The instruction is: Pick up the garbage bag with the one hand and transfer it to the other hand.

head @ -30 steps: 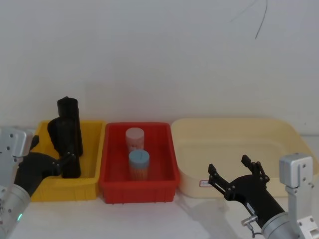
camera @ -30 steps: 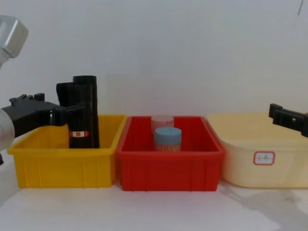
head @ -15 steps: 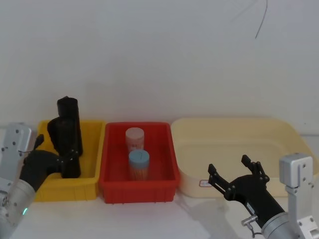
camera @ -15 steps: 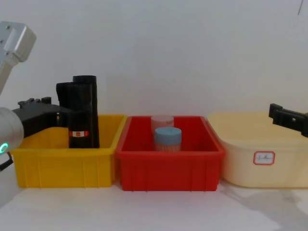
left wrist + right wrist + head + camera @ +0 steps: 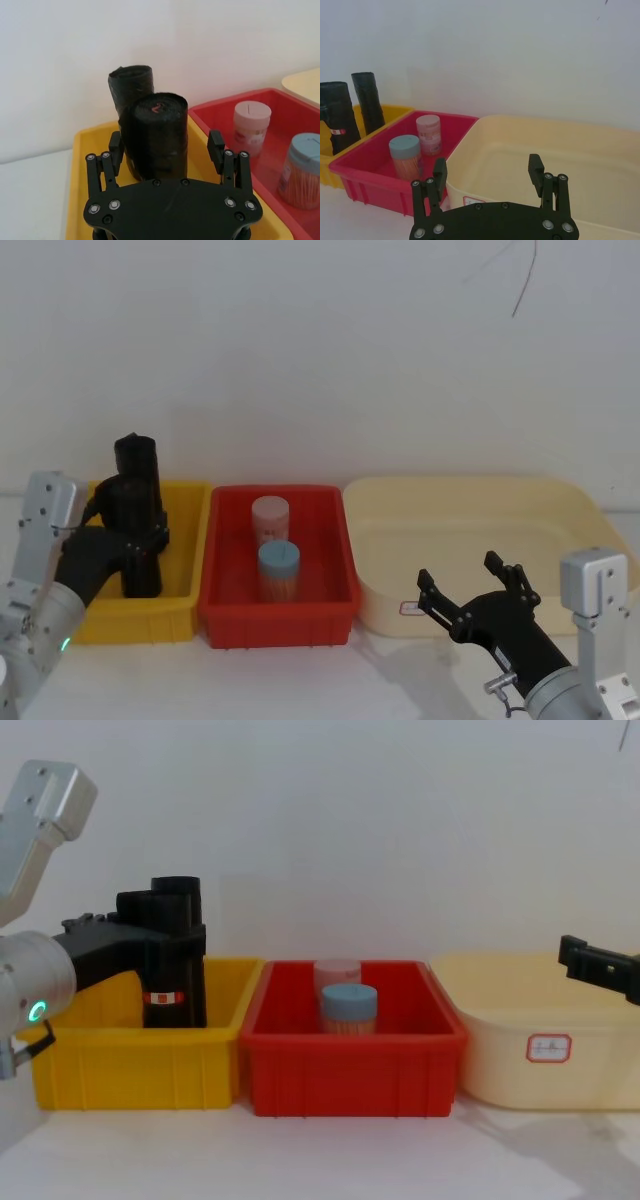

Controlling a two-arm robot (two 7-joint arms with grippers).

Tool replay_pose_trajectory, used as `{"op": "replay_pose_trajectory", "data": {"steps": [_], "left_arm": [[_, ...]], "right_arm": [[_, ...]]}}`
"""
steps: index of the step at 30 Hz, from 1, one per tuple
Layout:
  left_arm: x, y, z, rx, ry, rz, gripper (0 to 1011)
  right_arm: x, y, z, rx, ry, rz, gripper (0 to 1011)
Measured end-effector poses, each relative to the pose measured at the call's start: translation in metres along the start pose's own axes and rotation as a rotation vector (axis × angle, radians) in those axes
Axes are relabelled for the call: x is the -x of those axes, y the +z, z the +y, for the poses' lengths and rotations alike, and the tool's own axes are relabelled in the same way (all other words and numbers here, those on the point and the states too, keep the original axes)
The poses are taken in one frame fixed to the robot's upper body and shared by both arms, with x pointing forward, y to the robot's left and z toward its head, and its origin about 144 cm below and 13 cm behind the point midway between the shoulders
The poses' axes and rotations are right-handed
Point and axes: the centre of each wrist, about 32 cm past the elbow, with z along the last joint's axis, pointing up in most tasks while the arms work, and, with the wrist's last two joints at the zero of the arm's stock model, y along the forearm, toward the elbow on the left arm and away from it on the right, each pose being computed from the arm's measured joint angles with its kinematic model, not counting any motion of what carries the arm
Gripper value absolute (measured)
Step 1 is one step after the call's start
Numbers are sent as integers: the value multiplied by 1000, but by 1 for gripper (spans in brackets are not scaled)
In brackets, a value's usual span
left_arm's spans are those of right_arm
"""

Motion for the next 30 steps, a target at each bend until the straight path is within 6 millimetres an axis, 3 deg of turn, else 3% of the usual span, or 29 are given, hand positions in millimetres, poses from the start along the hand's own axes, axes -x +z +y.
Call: {"op": "replay_pose_trajectory", "data": {"steps": [9,19,26,30], "left_arm": [[-2,2,-9,12,18,13,985],[-3,4,-14,2,18,34,766],[-4,5,-13,-5,-4,48,535],[-5,7,-11,0,-16,50,518]], "right_arm": [[0,0,0,0,0,0,1000],[0,0,0,0,0,0,1000],[0,0,0,0,0,0,1000],[0,0,0,0,0,0,1000]]}}
